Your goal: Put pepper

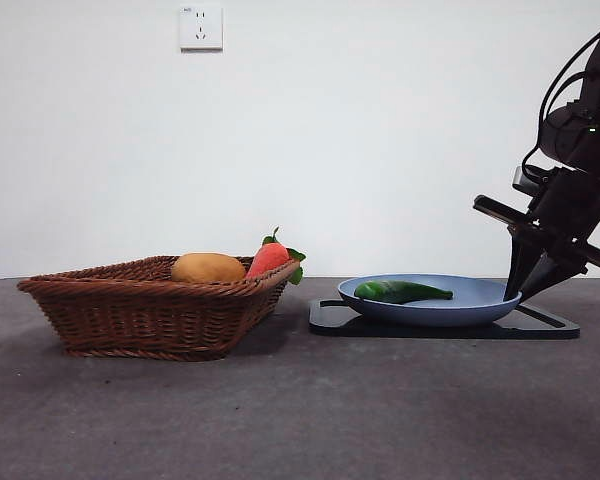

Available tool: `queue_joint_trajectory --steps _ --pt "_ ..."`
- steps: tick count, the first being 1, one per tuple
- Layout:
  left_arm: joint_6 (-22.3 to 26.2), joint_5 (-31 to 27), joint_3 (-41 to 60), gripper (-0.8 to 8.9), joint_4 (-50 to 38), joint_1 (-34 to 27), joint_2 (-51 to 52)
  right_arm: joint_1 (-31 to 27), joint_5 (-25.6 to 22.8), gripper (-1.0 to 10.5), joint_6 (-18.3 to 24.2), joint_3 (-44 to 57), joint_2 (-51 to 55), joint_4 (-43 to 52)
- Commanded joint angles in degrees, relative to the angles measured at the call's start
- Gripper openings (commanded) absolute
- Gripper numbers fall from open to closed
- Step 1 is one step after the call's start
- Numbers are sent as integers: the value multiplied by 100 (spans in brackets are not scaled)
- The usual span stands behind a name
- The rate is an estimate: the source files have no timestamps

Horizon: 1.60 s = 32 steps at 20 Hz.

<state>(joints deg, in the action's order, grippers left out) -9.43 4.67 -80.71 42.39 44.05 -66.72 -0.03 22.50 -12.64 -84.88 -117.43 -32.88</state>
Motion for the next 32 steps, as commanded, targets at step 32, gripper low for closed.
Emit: queue_joint_trajectory --steps 32 --pt "350 -297 -109 105 289 50 -46 1023 9 69 1342 -131 5928 -4568"
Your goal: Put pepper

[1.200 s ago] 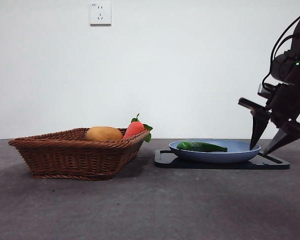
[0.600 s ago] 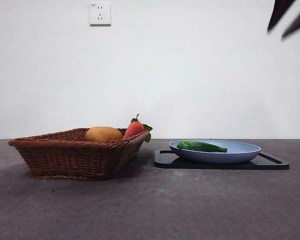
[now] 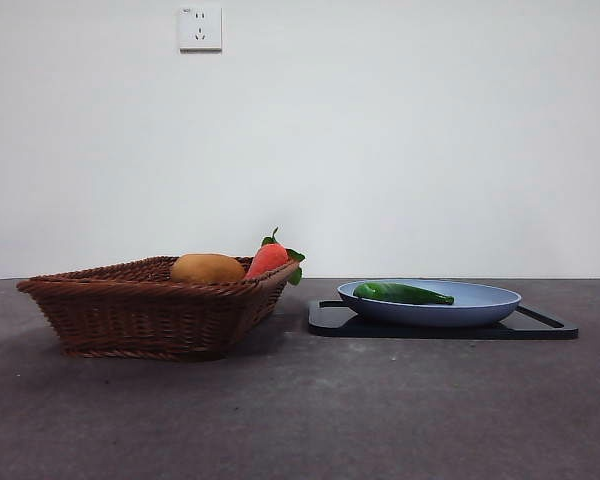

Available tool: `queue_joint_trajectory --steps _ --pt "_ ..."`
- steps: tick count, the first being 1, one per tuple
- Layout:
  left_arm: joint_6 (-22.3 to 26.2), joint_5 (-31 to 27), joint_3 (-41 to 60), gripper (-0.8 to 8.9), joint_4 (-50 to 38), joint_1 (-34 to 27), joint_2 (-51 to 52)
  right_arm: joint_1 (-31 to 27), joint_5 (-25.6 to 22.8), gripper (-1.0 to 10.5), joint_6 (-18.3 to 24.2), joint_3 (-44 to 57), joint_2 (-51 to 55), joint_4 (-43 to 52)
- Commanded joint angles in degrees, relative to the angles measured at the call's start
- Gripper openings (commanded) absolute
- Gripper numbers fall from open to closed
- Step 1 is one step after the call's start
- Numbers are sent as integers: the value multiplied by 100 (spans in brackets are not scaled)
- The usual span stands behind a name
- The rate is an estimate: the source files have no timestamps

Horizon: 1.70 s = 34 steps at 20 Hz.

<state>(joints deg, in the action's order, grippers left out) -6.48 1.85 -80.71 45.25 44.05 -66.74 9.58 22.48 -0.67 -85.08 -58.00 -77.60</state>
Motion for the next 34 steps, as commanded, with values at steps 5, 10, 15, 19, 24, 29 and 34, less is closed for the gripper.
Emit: queue_joint_trajectory --steps 5,10,15,19,24,29,34 --pt "55 -20 -109 7 26 50 -44 190 9 11 330 -111 35 -92" --pt "55 -22 -109 8 -66 50 -44 168 -15 11 164 -114 31 -87" --pt "55 -24 -111 8 -107 50 -44 168 -13 11 162 -114 28 -87" --pt "343 -551 -109 8 -398 -7 -39 168 -15 11 162 -114 28 -87" --pt "1499 -601 -105 8 -1010 -776 343 168 -13 11 162 -114 26 -87" --pt "1539 -302 424 8 -2124 -2334 1453 168 -15 11 162 -114 26 -87" --pt "1558 -175 2542 8 -3845 -3799 3067 168 -13 11 162 -114 26 -87"
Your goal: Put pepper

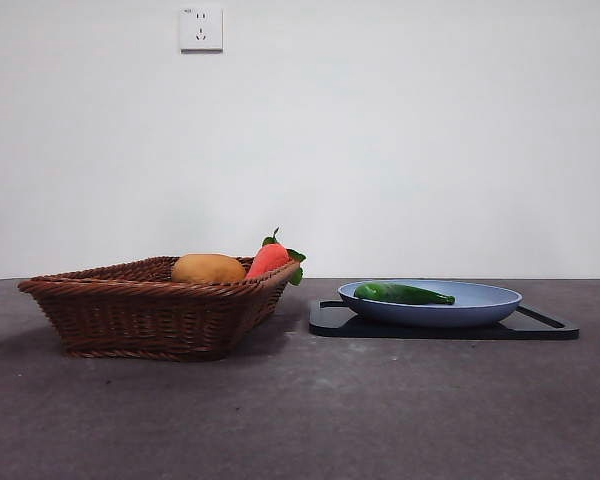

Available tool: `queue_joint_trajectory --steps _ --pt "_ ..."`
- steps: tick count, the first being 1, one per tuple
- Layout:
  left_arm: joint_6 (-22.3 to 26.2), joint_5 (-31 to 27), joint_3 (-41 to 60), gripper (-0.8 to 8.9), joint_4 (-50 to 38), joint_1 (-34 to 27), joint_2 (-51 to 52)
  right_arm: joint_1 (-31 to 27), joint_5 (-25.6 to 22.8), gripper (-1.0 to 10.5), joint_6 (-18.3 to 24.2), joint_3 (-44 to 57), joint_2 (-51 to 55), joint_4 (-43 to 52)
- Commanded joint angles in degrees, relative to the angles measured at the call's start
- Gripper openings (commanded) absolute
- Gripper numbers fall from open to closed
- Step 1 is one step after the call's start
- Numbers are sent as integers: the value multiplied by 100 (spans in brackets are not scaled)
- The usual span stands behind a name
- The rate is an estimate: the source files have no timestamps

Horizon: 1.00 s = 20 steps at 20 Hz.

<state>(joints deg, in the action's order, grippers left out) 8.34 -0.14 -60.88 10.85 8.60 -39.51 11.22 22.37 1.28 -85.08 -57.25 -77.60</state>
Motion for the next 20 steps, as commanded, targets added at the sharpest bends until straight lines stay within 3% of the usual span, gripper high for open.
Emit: queue_joint_trajectory --steps 1,5,9,20 --pt "74 22 1091 8 -717 -450 693 4 -2 11 -33 -114 -48 -87" --pt "70 22 2986 8 -1556 -850 1834 4 -2 11 -33 -114 -48 -87" --pt "-199 22 4378 8 -1676 -1021 2745 4 -2 11 -31 -114 -48 -87" --pt "-581 26 5845 8 -1451 -1060 3595 4 -4 11 -31 -114 -48 -87"
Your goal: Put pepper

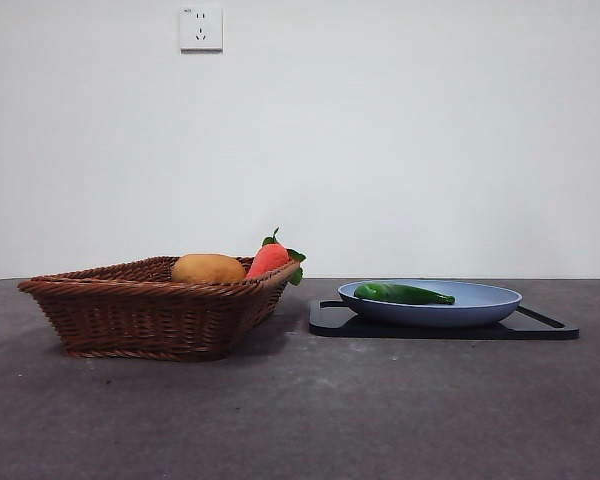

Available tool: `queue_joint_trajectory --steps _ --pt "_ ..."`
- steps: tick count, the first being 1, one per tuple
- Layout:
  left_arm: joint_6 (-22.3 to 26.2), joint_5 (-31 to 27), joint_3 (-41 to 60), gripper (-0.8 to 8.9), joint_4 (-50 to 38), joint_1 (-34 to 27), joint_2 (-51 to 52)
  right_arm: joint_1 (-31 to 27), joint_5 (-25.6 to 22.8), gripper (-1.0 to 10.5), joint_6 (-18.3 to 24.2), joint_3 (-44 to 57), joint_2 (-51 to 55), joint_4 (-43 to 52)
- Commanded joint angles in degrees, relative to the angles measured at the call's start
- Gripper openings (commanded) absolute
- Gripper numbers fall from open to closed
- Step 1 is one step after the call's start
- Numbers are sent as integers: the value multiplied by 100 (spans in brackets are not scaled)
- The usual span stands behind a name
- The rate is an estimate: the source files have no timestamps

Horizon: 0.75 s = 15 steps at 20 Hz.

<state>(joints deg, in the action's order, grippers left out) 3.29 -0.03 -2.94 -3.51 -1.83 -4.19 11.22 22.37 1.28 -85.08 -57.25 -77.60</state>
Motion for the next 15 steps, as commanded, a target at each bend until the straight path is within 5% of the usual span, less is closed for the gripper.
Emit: queue_joint_trajectory --steps 1,10,15 --pt "-90 17 114 8 37 -17 109 4 -4 11 -33 -114 -48 -87" --pt "-726 46 256 8 1392 -17 363 4 -4 11 -33 -114 -48 -87" --pt "-719 26 256 8 1187 -13 363 4 -2 11 -31 -114 -48 -87"
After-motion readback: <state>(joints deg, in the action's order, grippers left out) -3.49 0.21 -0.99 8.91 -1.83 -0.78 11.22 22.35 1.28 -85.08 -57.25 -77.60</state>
